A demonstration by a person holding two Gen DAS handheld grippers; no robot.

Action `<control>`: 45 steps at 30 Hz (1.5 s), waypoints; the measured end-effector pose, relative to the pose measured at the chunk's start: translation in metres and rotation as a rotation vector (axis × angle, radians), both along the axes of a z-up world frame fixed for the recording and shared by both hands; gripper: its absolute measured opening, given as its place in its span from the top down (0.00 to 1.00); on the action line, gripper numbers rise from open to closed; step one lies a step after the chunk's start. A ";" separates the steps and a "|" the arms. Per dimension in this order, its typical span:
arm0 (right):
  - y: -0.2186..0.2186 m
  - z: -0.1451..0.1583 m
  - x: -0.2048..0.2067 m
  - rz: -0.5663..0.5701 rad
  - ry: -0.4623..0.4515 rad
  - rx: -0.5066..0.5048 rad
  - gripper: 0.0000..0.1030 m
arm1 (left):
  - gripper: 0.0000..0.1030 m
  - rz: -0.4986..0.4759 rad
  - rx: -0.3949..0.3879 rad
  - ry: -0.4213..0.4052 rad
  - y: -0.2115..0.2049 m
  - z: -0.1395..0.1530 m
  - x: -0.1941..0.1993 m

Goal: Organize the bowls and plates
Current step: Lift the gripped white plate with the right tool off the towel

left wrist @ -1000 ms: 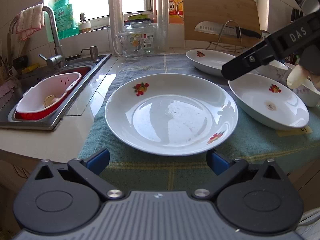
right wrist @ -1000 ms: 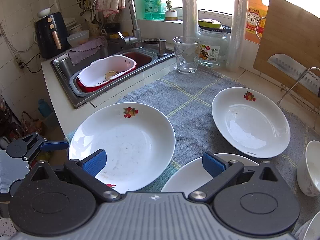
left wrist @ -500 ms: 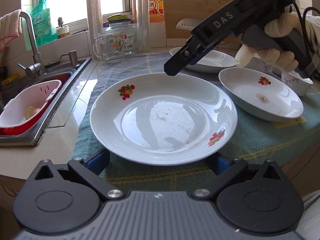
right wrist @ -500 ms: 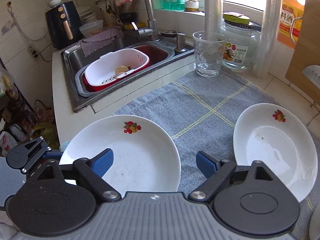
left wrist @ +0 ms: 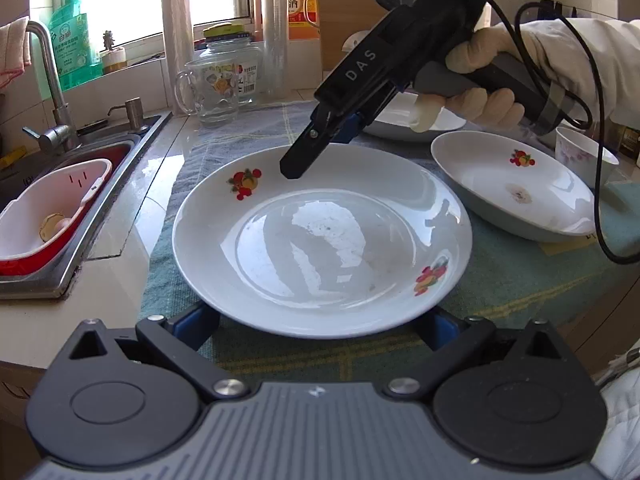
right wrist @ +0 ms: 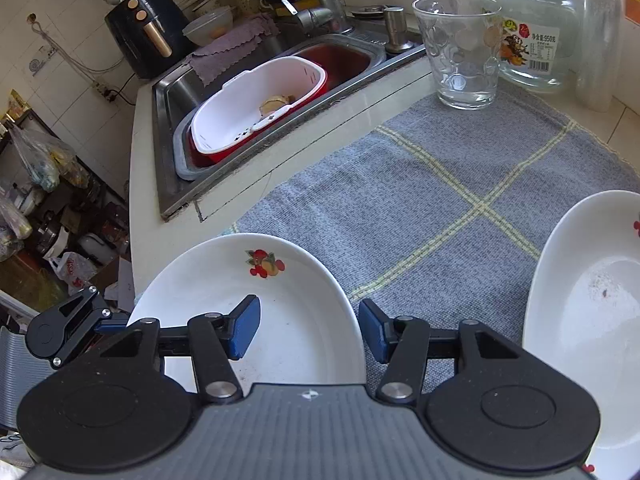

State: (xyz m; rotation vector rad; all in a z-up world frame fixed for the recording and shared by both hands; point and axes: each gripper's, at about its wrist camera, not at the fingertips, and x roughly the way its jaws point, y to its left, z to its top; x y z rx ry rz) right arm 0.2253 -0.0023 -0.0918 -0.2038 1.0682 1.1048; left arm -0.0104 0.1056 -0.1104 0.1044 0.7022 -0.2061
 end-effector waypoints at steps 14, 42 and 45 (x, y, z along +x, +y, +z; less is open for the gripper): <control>-0.002 0.003 0.006 0.037 0.044 0.020 0.41 | 0.02 -0.011 -0.008 0.033 0.003 0.004 0.007; 0.005 0.013 0.081 -0.090 -0.031 0.043 0.41 | 0.02 -0.137 0.024 0.002 0.036 0.009 0.100; 0.007 0.009 0.090 -0.102 -0.029 0.033 0.41 | 0.02 -0.144 0.022 0.005 0.038 0.007 0.109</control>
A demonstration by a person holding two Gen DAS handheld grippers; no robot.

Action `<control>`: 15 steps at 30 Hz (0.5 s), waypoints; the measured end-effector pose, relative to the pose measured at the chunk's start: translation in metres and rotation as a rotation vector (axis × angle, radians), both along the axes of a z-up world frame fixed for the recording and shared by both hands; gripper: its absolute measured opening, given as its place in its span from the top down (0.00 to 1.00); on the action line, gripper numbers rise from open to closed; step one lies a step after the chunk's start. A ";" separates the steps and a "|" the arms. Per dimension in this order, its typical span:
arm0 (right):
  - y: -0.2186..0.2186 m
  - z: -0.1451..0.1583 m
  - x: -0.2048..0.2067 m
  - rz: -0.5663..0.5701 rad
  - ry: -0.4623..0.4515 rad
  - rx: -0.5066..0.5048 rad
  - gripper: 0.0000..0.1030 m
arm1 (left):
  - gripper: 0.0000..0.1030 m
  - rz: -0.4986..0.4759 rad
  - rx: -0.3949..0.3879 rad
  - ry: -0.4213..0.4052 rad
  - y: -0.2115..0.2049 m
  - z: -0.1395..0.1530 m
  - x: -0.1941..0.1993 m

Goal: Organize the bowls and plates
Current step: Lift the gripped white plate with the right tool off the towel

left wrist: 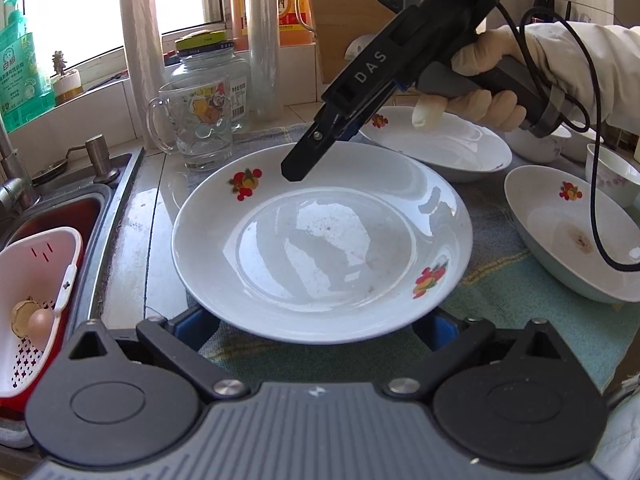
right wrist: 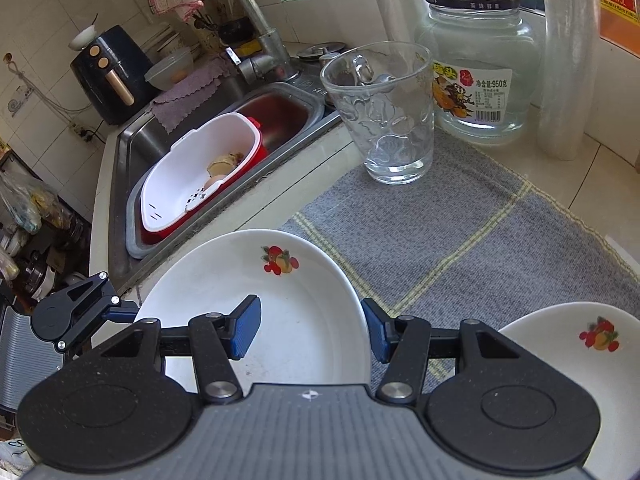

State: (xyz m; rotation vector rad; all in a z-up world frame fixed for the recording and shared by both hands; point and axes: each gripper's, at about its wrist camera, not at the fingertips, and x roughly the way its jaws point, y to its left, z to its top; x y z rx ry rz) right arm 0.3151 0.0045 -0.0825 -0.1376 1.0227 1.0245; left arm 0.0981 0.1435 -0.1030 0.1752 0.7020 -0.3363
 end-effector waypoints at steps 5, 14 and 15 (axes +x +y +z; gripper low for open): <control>0.002 -0.006 0.010 -0.018 -0.001 -0.015 0.41 | 0.02 -0.006 -0.007 0.003 0.004 -0.001 0.011; 0.005 -0.010 0.008 -0.003 0.014 0.002 0.14 | 0.02 -0.017 -0.005 0.008 0.003 -0.003 0.011; 0.007 -0.009 0.005 0.003 -0.002 -0.004 0.13 | 0.02 -0.015 -0.007 0.009 0.003 -0.002 0.010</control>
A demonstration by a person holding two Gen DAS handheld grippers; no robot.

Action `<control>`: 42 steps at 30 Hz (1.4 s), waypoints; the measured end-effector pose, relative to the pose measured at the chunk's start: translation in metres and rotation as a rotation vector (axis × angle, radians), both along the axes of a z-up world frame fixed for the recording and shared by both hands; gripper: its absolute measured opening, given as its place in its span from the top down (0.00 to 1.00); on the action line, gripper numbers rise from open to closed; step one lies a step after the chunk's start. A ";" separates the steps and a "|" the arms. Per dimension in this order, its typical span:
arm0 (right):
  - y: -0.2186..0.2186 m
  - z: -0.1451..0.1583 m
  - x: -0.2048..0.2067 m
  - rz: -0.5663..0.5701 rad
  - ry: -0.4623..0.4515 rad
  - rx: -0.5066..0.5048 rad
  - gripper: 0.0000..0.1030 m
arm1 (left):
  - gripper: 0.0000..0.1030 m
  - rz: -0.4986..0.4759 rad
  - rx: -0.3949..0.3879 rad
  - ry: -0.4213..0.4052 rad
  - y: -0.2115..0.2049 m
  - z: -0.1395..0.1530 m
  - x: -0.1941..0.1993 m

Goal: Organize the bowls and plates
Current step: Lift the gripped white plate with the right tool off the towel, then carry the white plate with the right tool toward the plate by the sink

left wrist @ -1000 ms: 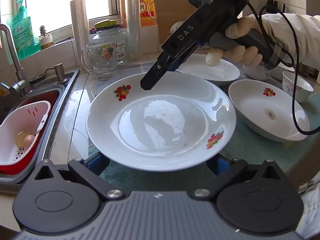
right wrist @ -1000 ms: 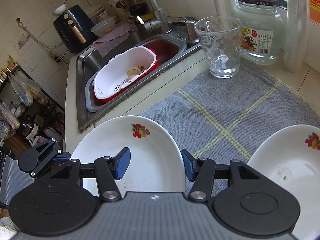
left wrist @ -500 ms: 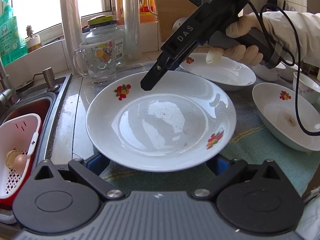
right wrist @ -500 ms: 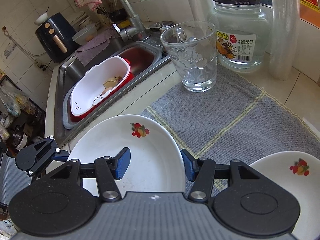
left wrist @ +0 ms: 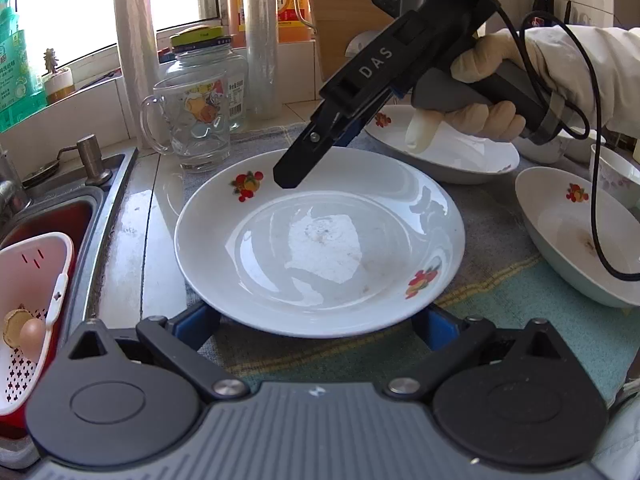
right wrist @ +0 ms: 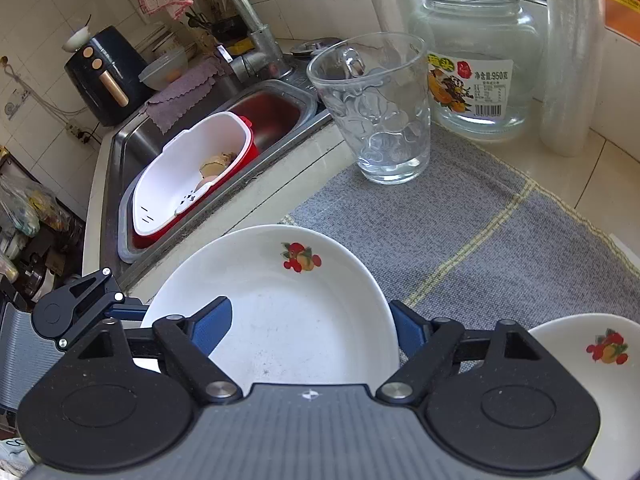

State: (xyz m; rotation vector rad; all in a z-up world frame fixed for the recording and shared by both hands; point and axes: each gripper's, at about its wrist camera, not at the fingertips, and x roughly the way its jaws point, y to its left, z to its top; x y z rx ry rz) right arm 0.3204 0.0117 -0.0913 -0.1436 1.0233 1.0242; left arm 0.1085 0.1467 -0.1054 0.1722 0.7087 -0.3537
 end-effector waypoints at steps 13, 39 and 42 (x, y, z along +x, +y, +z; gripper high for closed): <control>-0.017 0.028 -0.039 -0.021 -0.096 0.010 0.03 | 0.02 0.075 -0.027 -0.030 -0.004 0.023 -0.032; -0.164 0.046 -0.215 -0.310 -0.267 0.010 0.00 | 0.01 0.008 -0.019 -0.024 -0.102 0.035 -0.107; -0.183 0.044 -0.225 -0.361 -0.267 -0.002 0.00 | 0.01 -0.026 -0.016 -0.009 -0.116 0.030 -0.110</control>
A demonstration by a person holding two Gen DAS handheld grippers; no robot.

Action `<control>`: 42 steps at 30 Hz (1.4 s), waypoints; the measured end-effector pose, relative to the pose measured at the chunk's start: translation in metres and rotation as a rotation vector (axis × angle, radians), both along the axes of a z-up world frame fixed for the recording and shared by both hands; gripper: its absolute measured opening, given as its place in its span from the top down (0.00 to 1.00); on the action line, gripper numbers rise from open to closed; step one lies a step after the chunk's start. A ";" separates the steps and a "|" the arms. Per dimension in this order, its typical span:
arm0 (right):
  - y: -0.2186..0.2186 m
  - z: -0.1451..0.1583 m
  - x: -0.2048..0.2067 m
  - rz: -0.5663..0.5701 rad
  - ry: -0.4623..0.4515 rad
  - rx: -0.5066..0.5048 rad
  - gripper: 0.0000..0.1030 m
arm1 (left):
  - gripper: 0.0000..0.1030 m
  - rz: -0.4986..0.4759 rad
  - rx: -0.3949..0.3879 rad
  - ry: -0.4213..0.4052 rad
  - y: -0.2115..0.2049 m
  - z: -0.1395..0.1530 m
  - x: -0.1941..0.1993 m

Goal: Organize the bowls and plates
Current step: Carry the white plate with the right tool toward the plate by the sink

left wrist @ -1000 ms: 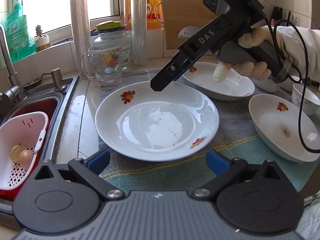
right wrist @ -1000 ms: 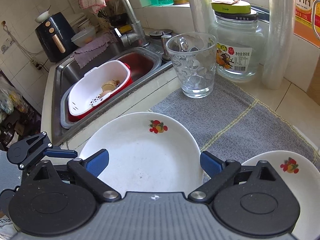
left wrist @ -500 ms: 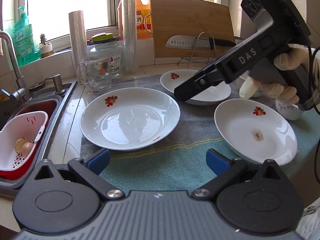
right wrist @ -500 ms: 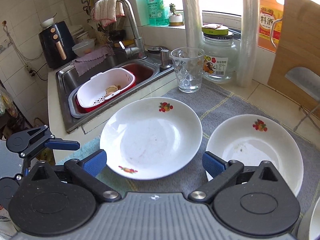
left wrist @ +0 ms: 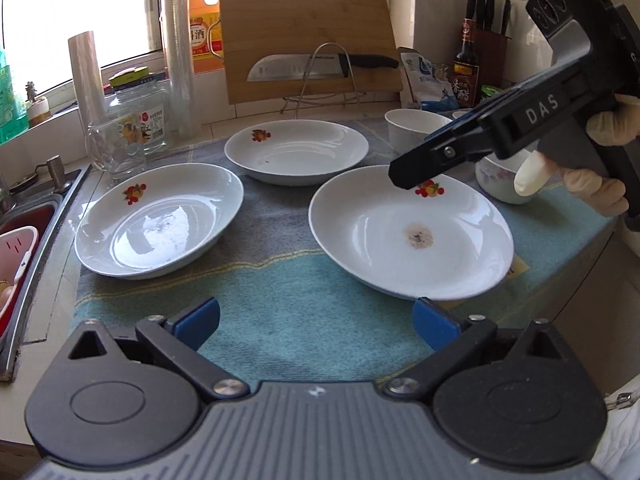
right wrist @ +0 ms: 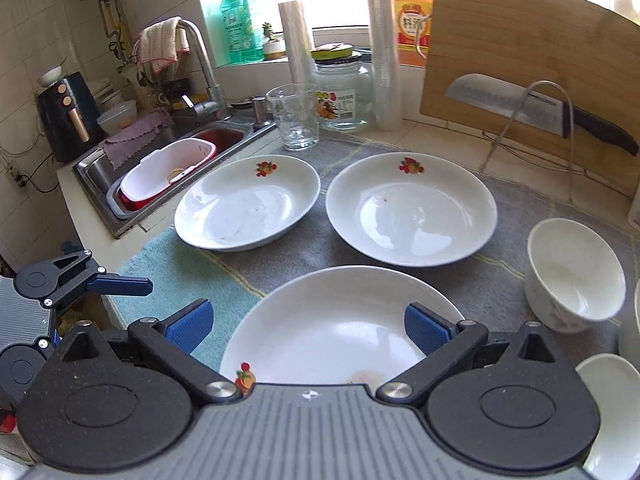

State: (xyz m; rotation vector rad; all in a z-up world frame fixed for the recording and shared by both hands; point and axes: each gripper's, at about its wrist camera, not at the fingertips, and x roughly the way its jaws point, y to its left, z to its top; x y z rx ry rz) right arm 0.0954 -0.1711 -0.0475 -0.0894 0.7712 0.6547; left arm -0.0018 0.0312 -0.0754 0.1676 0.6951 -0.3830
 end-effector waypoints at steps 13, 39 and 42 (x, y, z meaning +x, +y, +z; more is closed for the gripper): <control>-0.039 -0.009 -0.015 -0.133 0.029 -0.022 0.00 | 0.01 -0.147 0.031 0.041 -0.035 -0.021 0.015; -0.040 -0.030 0.040 -0.220 0.162 -0.058 0.00 | 0.00 -0.354 0.008 0.018 -0.037 -0.043 0.045; -0.042 -0.033 0.048 -0.174 0.192 -0.044 0.00 | 0.00 -0.347 0.006 0.016 -0.036 -0.042 0.043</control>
